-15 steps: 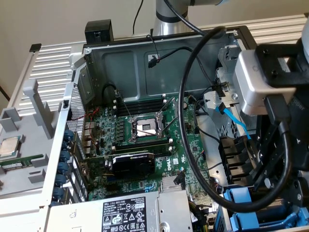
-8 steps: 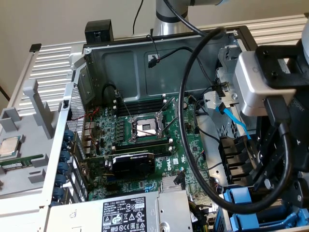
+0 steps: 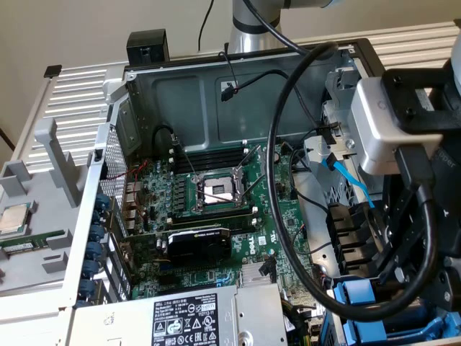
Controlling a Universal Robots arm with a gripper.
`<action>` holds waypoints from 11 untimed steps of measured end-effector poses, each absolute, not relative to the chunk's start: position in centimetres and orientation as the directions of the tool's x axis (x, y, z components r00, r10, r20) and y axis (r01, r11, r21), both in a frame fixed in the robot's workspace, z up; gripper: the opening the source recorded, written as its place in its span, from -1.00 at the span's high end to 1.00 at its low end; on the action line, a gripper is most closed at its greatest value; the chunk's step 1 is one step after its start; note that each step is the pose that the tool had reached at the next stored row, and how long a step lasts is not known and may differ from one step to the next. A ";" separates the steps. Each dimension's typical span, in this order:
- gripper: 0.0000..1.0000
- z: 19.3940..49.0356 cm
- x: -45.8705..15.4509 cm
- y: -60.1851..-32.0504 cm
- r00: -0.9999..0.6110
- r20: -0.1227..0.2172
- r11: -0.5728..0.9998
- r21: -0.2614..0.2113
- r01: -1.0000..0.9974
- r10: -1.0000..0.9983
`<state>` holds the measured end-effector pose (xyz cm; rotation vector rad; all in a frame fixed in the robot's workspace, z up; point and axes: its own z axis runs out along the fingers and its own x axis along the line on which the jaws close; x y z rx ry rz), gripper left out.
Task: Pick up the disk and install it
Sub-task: 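Insert the second disk wire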
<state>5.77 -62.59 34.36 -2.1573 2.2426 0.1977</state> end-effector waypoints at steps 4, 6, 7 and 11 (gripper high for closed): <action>0.67 34.3 5.8 -62.6 -0.042 -0.108 0.034 0.075 -0.997 -0.993; 0.67 34.3 5.8 -62.6 -0.042 -0.110 0.034 0.075 -0.997 -0.993; 0.67 34.3 5.8 -62.7 -0.042 -0.110 0.034 0.075 -0.997 -0.993; 0.67 34.3 5.8 -62.7 -0.042 -0.110 0.034 0.075 -0.997 -0.993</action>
